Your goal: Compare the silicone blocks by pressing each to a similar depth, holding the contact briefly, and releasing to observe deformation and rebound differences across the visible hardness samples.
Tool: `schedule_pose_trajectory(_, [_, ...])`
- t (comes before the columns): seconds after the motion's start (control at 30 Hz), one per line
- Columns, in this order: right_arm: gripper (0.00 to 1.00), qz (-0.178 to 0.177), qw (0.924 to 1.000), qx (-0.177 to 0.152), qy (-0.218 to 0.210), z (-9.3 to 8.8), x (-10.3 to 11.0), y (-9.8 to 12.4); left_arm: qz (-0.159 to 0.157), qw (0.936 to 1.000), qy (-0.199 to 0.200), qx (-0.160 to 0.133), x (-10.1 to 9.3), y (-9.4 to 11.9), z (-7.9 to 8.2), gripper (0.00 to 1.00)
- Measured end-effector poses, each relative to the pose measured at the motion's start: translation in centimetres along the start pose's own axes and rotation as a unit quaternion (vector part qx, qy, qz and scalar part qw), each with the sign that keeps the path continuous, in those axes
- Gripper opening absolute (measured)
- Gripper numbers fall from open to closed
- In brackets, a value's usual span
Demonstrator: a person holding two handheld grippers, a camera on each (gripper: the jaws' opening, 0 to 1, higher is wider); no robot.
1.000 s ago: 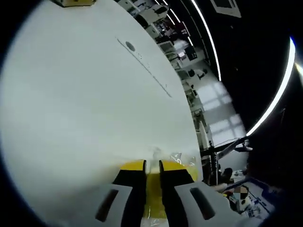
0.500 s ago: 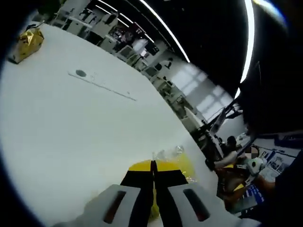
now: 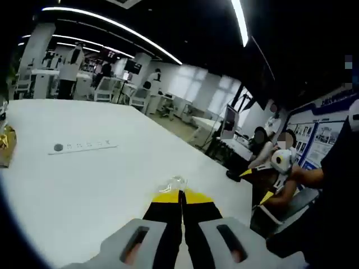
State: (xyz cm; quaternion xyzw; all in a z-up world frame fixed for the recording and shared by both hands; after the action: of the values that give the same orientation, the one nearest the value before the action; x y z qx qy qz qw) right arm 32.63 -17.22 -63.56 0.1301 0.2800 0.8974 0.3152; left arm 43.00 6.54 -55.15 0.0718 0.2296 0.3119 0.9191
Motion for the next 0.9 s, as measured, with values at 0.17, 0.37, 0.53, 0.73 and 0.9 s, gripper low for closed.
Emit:
schedule_pose_trajectory(0.17, [0.72,0.009,0.9999,-0.003,0.014,0.6,0.6,-0.1,-0.038,0.9979,-0.051,-0.010,-3.8,1.3,2.5,0.00])
schedule_pose_trajectory(0.37, [0.72,0.025,0.9994,-0.006,0.024,1.0,1.4,0.0,-0.068,0.9908,-0.117,0.006,-7.5,1.5,3.7,0.00])
schedule_pose_trajectory(0.53, [0.71,0.044,0.9986,-0.022,0.021,1.9,2.3,0.0,-0.079,0.9869,-0.139,0.021,-8.5,1.6,3.7,0.00])
schedule_pose_trajectory(0.73, [0.70,0.077,0.9956,-0.045,0.027,3.7,3.8,-0.3,-0.111,0.9778,-0.174,0.033,-10.7,1.8,3.9,0.00])
schedule_pose_trajectory(0.9, [0.71,0.118,0.9895,-0.077,0.030,6.5,5.0,-0.6,-0.142,0.9710,-0.190,0.030,-12.2,1.7,4.7,0.00])
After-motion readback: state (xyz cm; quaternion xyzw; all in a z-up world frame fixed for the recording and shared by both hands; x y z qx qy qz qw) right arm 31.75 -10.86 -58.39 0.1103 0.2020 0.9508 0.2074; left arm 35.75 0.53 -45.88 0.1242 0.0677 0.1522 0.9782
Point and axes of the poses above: the point that each gripper's makers call its tool centre point, and the gripper's own axes: y roughly backward along the fingers, x roughly to its left, z roughly out of its top, the point moved 1 cm from there along y, roughly backward along the fingers, and after that the axes turned 4 degrees about z, right-handed, at the moved point
